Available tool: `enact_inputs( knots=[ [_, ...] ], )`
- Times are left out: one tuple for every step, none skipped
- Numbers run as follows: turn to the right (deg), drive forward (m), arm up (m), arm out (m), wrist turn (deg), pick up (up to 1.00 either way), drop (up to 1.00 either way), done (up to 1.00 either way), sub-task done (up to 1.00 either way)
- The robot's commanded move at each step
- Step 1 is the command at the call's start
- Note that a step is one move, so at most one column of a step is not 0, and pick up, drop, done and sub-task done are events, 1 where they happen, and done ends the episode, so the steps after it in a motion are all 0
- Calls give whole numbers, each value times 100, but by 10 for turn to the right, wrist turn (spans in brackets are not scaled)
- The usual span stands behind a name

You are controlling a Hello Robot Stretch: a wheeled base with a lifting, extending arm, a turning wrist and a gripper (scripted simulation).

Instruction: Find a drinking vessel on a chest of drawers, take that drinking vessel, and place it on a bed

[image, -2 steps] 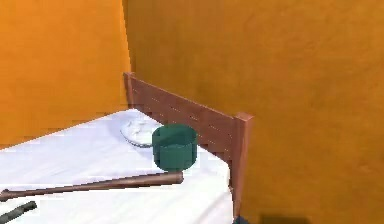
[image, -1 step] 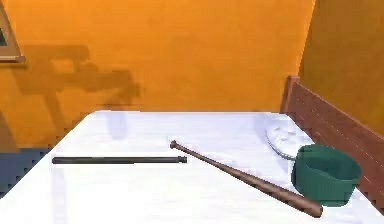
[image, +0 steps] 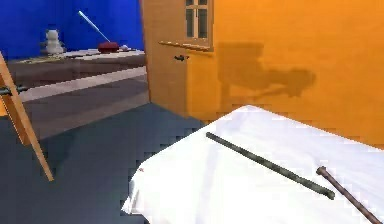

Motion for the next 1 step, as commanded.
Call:
enact_inputs(
  knots=[
    [-420,0,0,0,0,0,0,0,0]
  ],
)
